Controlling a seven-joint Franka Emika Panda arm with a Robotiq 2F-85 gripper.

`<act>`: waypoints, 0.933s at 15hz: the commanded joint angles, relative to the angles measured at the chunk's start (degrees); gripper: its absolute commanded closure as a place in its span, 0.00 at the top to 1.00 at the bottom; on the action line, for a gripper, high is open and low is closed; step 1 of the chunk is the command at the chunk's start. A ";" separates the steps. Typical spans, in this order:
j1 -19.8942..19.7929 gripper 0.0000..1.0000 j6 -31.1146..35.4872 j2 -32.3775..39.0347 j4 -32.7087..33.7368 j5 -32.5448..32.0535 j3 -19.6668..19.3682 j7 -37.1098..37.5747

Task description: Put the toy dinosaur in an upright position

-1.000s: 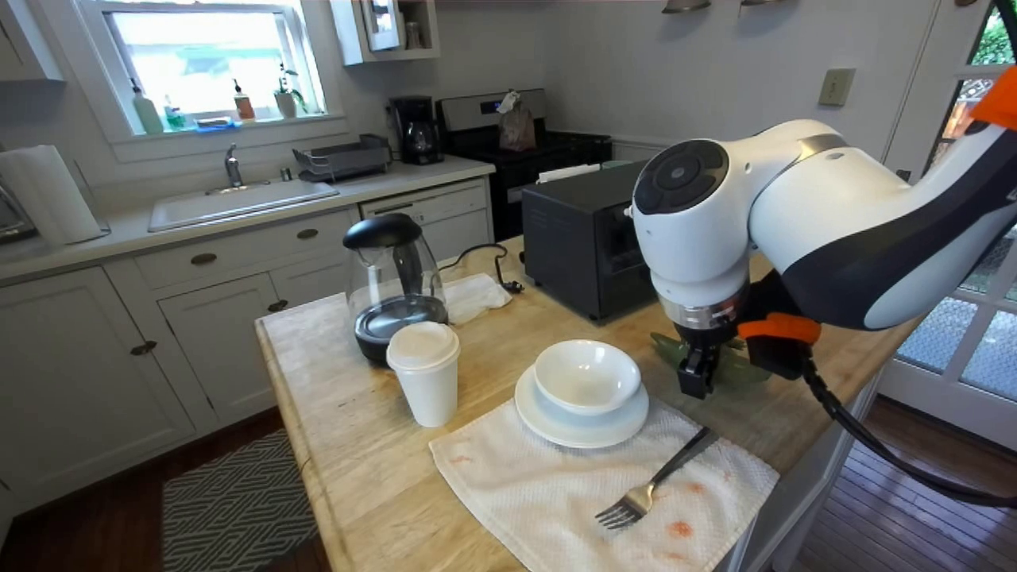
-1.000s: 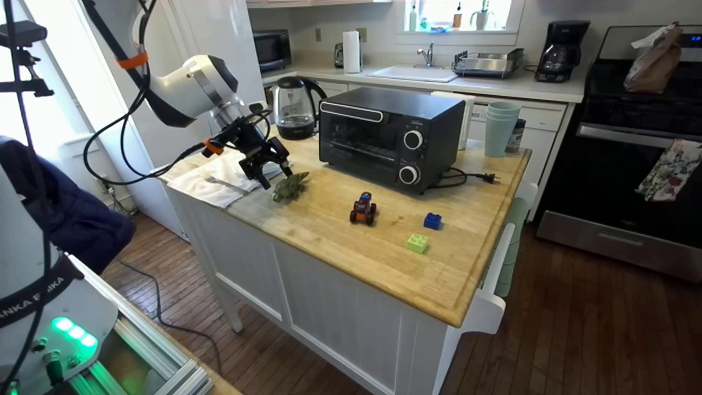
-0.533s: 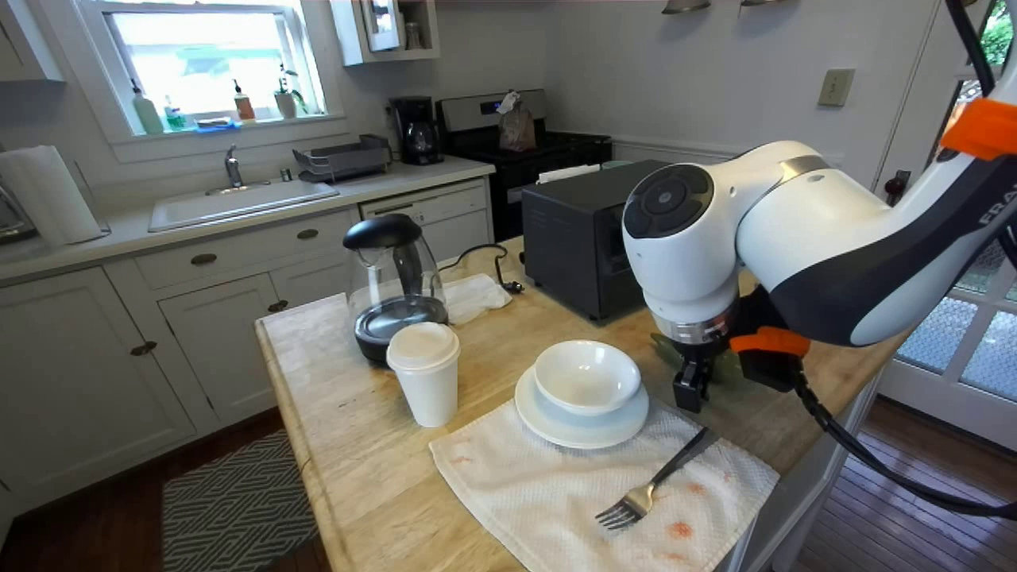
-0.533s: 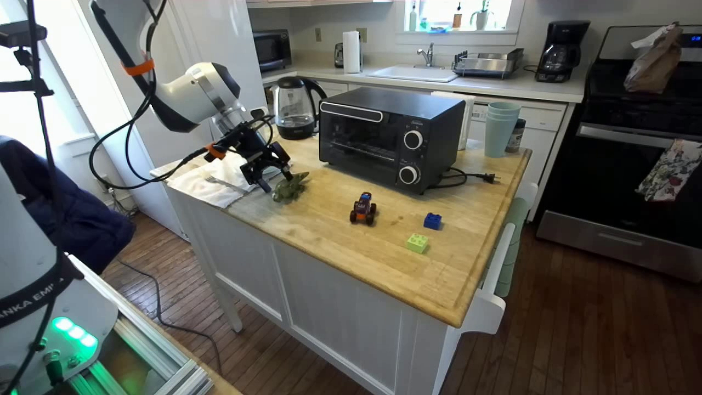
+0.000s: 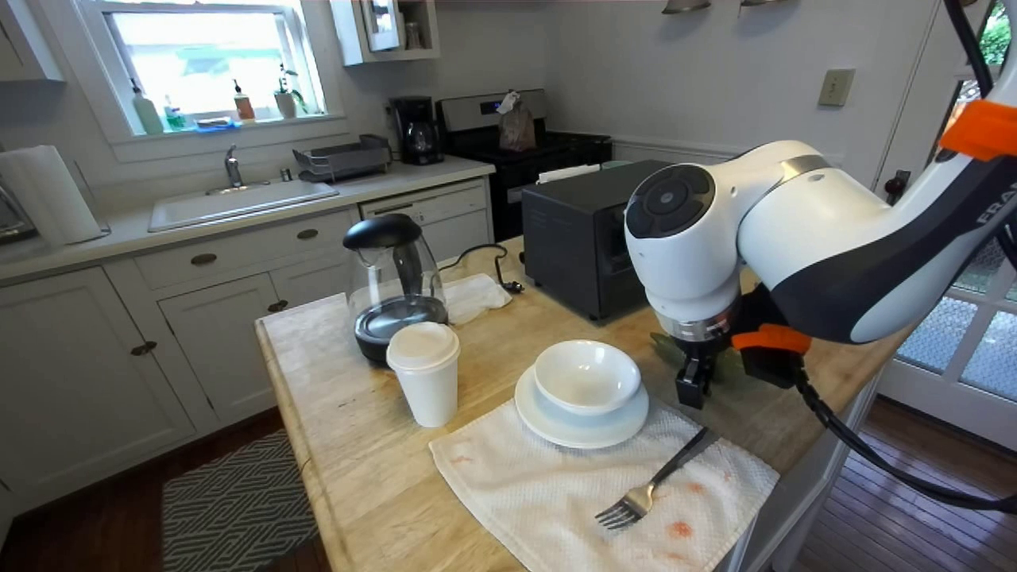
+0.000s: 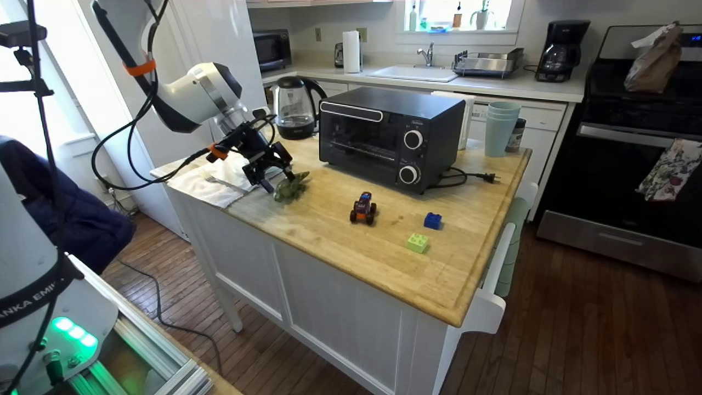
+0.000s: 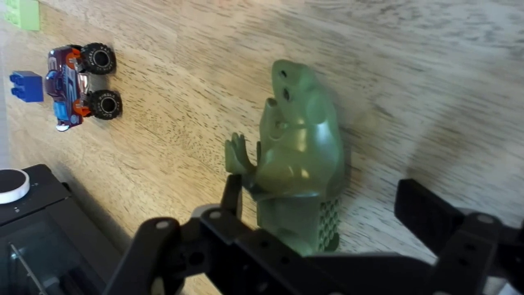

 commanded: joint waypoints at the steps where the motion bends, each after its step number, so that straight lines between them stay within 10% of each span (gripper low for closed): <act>1: 0.11 0.69 0.47 1.08 0.67 -1.09 -0.98 0.23; 7: -0.07 0.95 -0.65 0.79 1.17 -1.11 -1.48 -0.31; 14: -0.28 0.49 -0.81 1.63 1.72 -0.76 -1.77 -1.60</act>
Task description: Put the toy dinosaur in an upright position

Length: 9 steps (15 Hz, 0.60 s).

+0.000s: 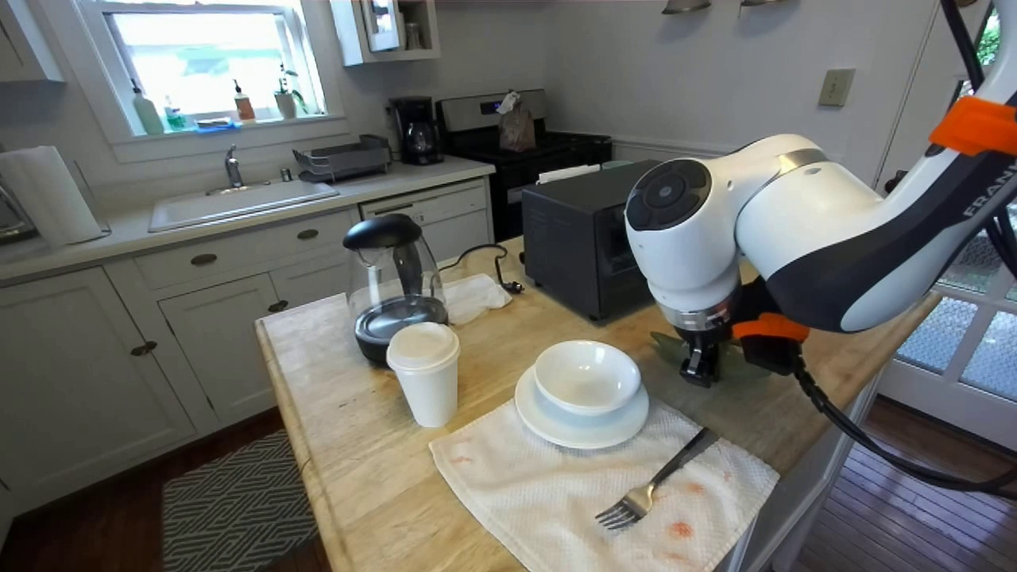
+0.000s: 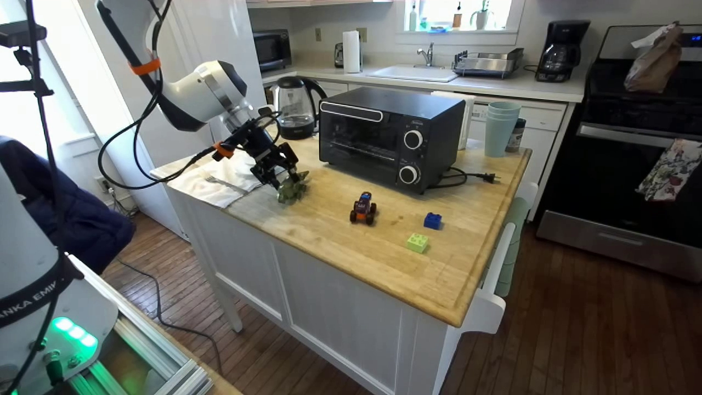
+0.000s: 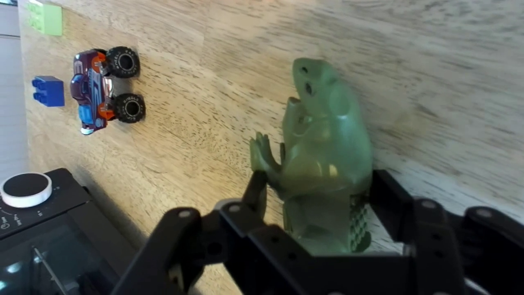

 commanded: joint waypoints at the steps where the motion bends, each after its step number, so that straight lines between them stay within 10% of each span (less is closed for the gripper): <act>1: -0.20 0.42 0.23 1.61 0.87 -0.68 -0.36 -0.63; 9: -1.33 0.35 2.58 0.93 0.26 0.51 -0.12 -2.06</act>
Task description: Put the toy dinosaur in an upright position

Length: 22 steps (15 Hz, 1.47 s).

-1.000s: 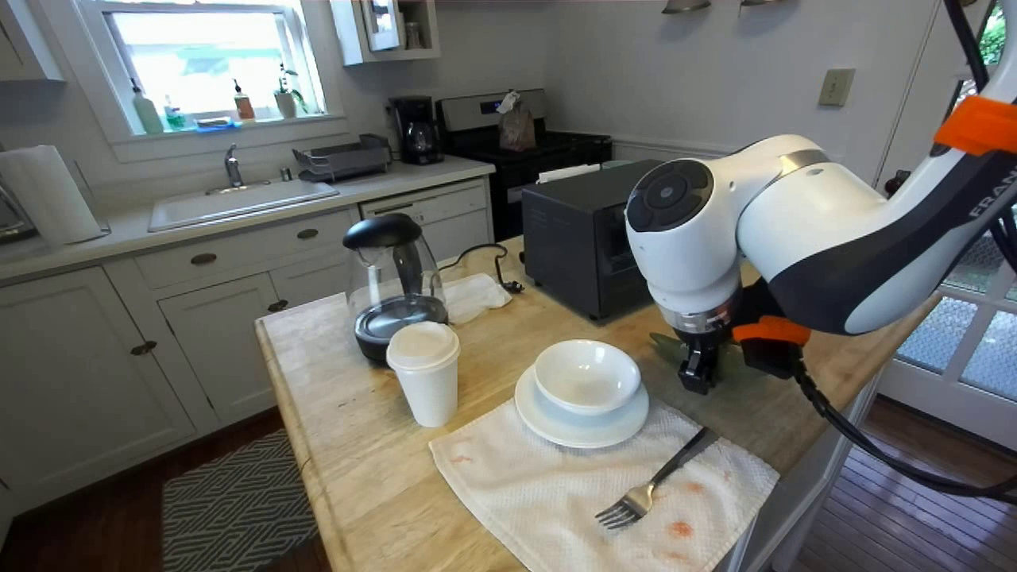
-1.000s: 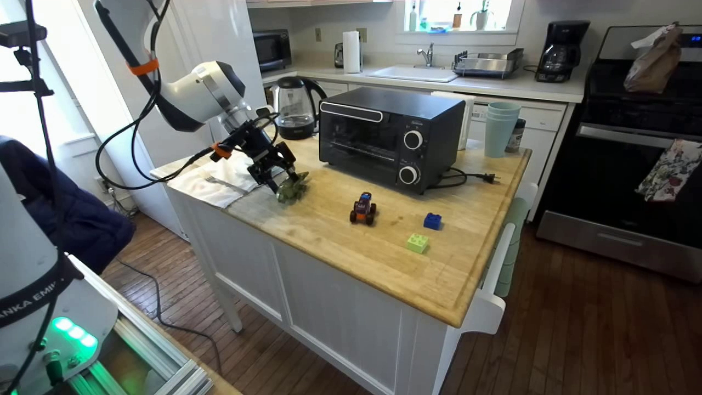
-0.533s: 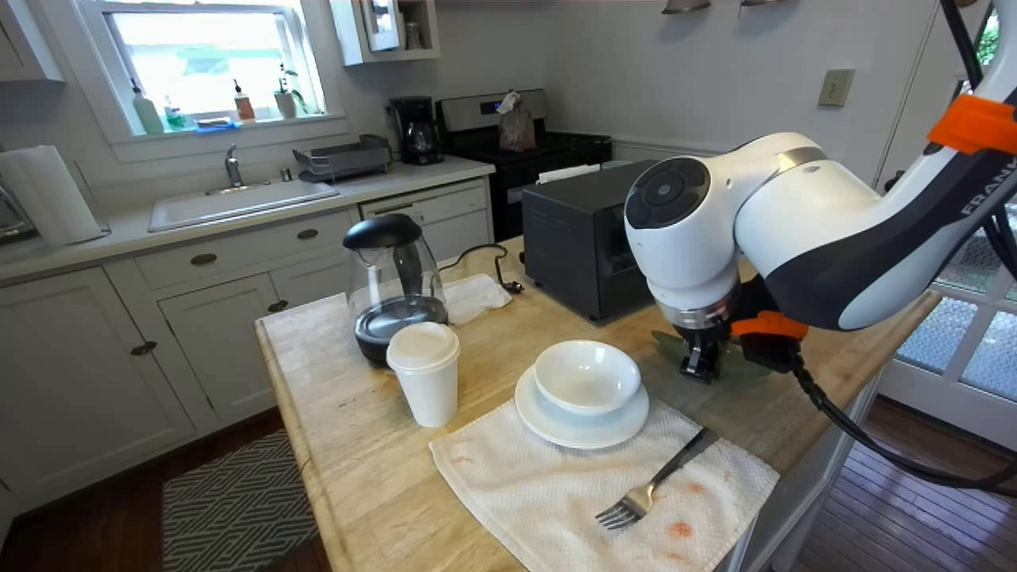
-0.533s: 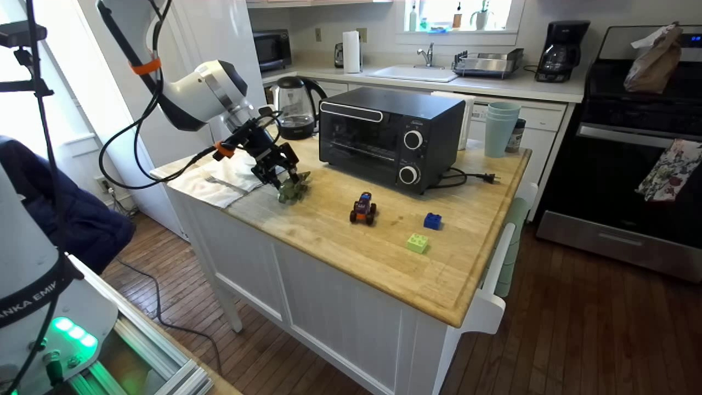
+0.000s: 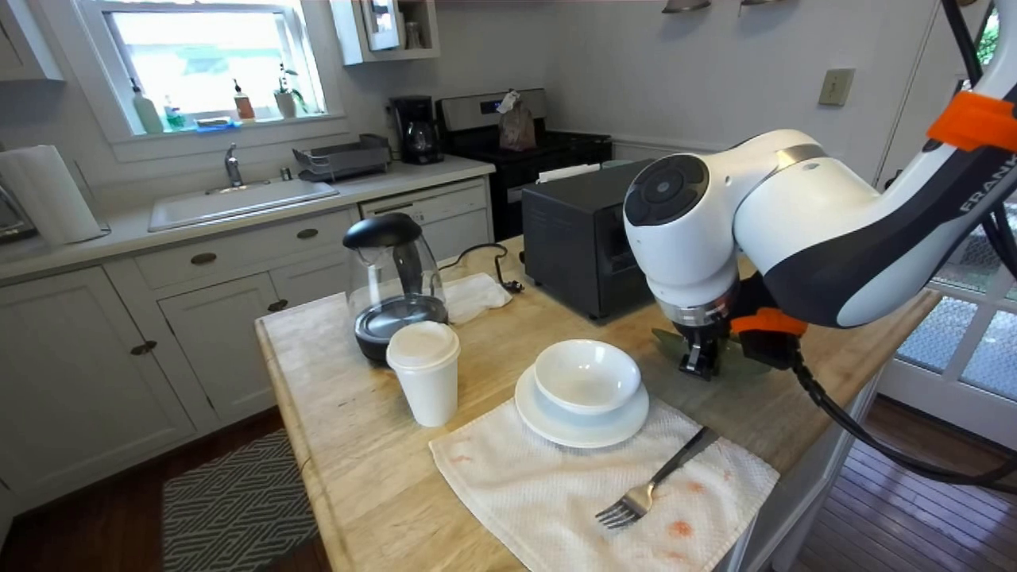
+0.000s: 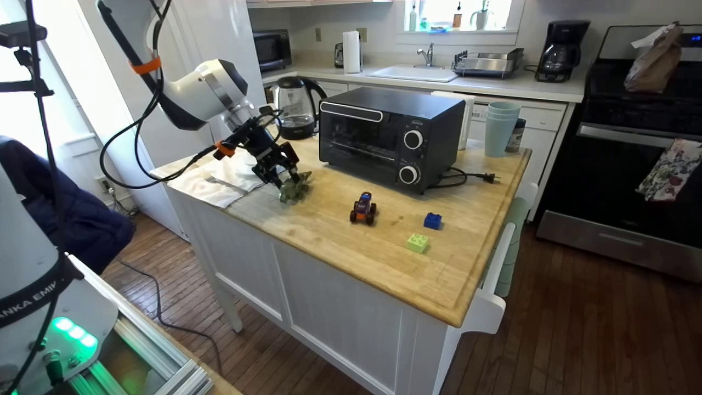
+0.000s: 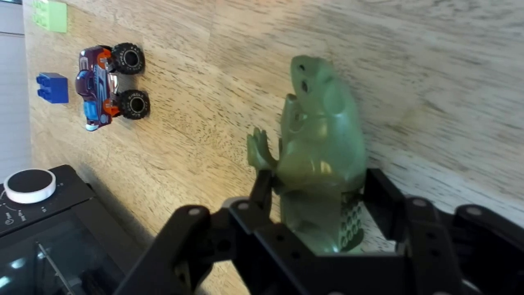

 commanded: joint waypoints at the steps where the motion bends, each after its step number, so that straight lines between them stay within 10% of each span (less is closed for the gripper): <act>1: -1.61 0.35 3.69 0.63 -0.36 0.79 -0.05 -1.84; 11: -6.52 0.35 15.18 -2.71 -3.74 6.73 -0.61 -9.15; 22: -9.42 0.35 25.95 -5.52 -8.46 30.84 -1.61 -32.08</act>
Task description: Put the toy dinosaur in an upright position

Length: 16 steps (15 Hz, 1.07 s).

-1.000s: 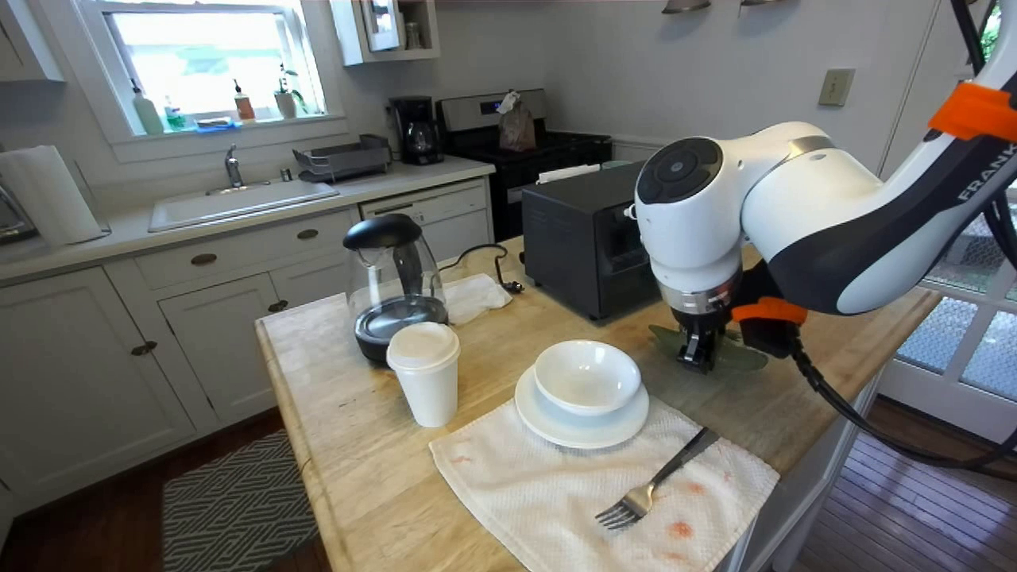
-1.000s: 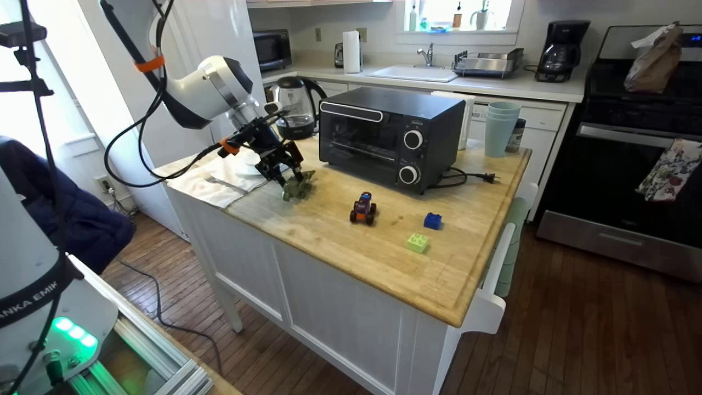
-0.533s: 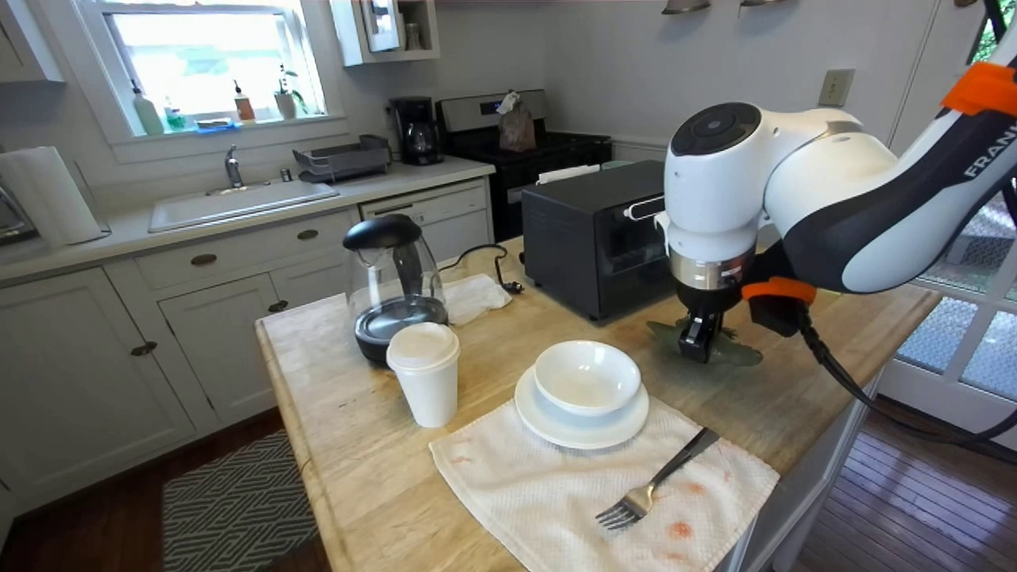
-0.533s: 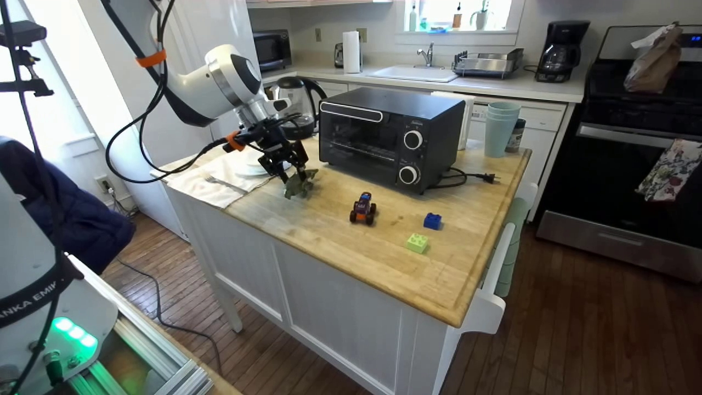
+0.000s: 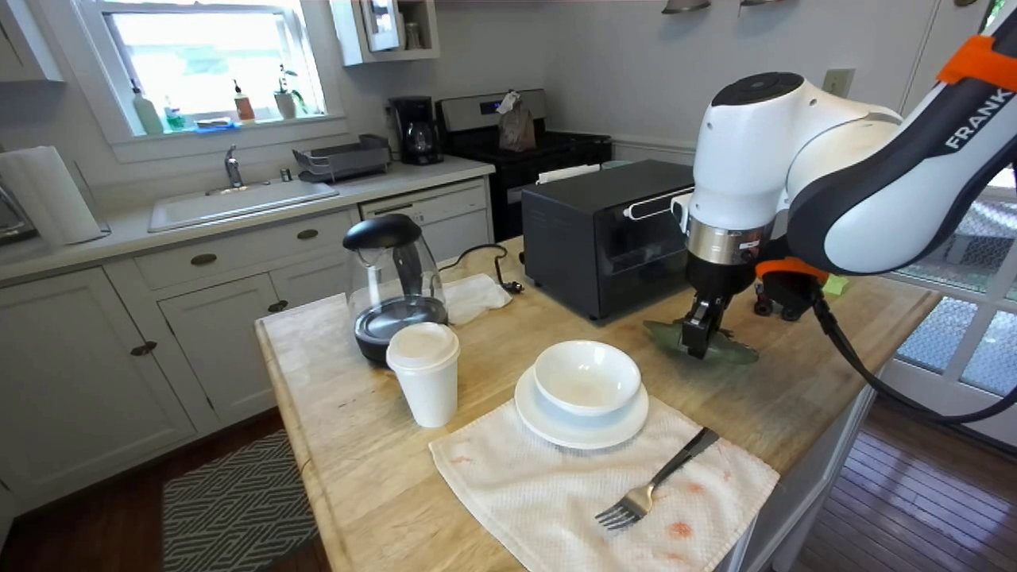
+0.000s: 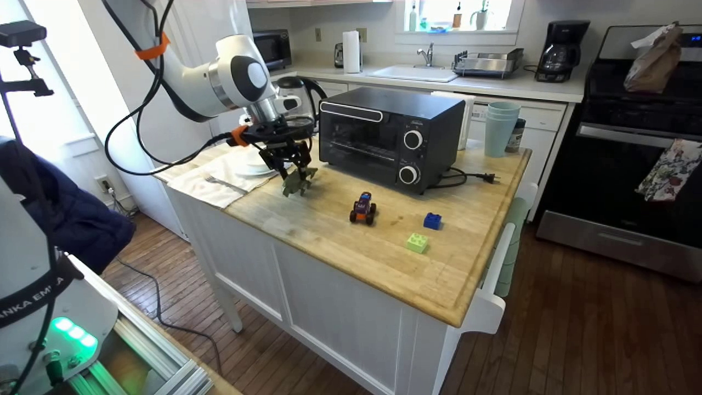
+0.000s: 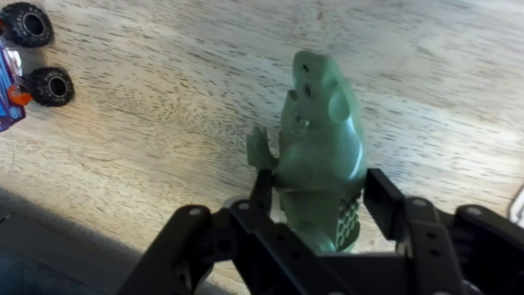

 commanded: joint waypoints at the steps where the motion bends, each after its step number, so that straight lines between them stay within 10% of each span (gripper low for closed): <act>1: -0.49 0.35 3.15 -0.31 -2.94 10.38 0.61 -8.59; 16: -8.50 0.35 0.55 -3.16 -4.73 46.32 7.55 -38.59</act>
